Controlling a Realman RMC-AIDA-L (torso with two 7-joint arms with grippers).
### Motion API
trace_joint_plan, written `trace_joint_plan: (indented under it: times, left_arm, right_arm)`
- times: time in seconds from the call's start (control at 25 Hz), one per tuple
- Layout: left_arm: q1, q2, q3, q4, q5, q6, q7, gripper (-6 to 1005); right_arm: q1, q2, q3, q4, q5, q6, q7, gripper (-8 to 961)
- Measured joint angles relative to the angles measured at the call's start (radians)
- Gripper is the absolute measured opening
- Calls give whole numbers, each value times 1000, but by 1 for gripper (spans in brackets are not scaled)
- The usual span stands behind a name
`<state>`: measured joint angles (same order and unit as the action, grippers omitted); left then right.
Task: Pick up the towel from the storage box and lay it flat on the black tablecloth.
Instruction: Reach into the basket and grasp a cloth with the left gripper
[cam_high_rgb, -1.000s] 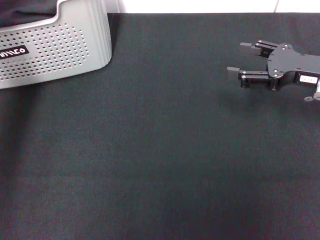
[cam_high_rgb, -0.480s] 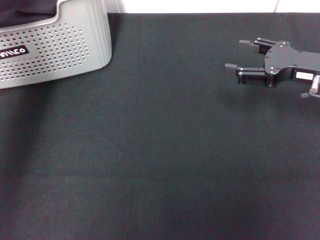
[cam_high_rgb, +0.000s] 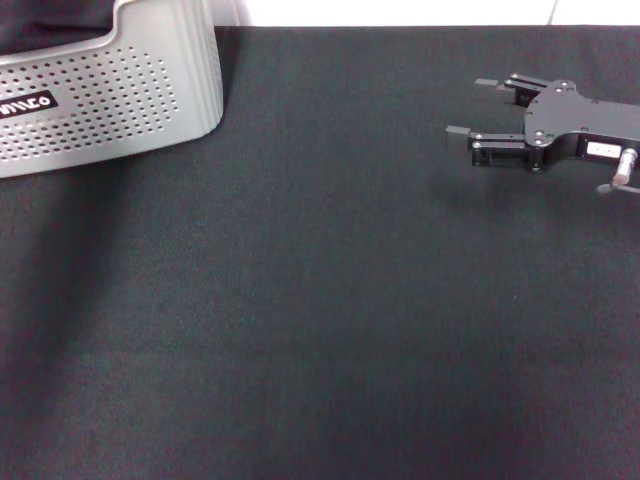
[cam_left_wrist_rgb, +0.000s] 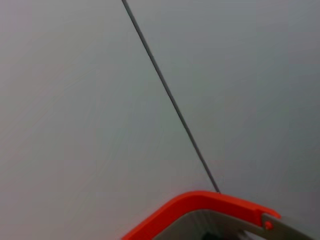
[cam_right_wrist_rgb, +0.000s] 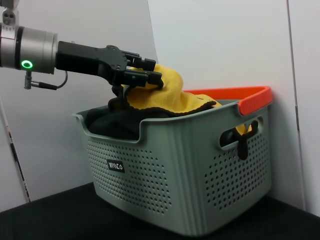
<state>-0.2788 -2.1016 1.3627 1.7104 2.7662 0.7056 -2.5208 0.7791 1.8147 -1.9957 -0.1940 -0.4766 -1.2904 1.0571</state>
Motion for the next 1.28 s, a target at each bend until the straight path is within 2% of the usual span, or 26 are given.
trace_joint_plan:
  times: [0.12, 0.52, 0.76, 1.16, 1.28]
  left_arm:
    - [0, 0, 31, -3, 59, -26, -51, 534]
    - [2, 2, 29, -13, 67, -32, -61, 532]
    - [3, 3, 26, -34, 68, -32, -59, 368]
    - [3, 3, 26, -44, 69, -73, -58, 355]
    - [0, 4, 30, -58, 69, -74, -52, 294]
  right_arm:
    - [-1, 0, 0, 1, 1, 0, 0, 784]
    - [-5, 0, 0, 4, 5, 0, 0, 780]
    - [-4, 0, 0, 2, 6, 0, 0, 778]
    - [-7, 2, 1, 1, 7, 0, 0, 774]
    - [-8, 2, 17, 1, 4, 0, 0, 773]
